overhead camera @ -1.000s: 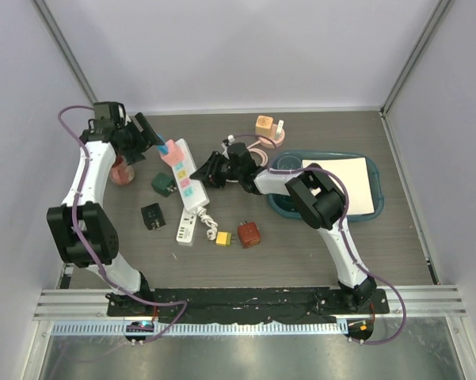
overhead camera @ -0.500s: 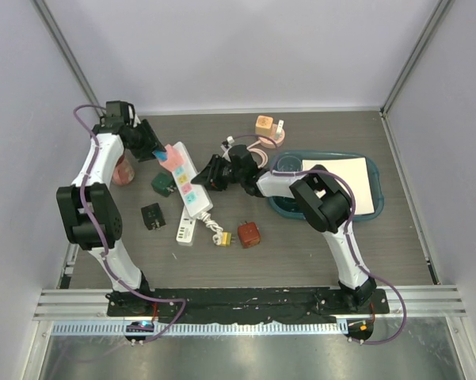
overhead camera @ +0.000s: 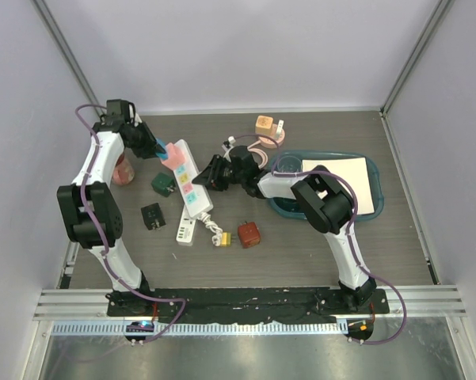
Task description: Pull the plug off the socket
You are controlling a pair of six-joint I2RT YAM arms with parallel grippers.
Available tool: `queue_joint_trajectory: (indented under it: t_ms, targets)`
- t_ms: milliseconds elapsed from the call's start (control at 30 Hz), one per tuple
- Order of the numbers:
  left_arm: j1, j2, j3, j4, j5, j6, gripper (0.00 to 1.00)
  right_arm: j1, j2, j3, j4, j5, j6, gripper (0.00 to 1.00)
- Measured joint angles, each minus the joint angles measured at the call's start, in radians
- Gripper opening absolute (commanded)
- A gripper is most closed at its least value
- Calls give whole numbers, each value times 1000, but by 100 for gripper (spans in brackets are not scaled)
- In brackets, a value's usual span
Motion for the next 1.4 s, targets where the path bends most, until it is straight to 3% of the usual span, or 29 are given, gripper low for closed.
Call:
queue_joint_trajectory:
  t_ms: [300, 633, 933, 967, 1000, 1100, 1200, 1400]
  targets:
    - [0, 26, 74, -87, -13, -41, 0, 2, -6, -25, 41, 26, -2, 1]
    - [-5, -31, -30, -31, -44, -58, 0, 6, -23, -34, 17, 64, -1, 1]
    - [-8, -22, 22, -56, -46, -92, 0, 8, -34, -32, 18, 67, -26, 1]
    - [-10, -20, 22, -50, -35, -92, 0, 7, -34, -32, 18, 60, -26, 5]
    - [-11, -16, 22, -44, -24, -92, 0, 5, -34, -32, 21, 47, -26, 21]
    - [-13, -12, 22, -35, -9, -84, 0, 0, -33, -32, 19, 21, -26, 42]
    - [-21, -12, 22, -14, 4, -74, 0, -9, -25, -3, -12, -4, -34, 51]
    - [-24, -12, 22, 39, 20, -50, 0, -19, 42, 103, -45, -47, -43, 59]
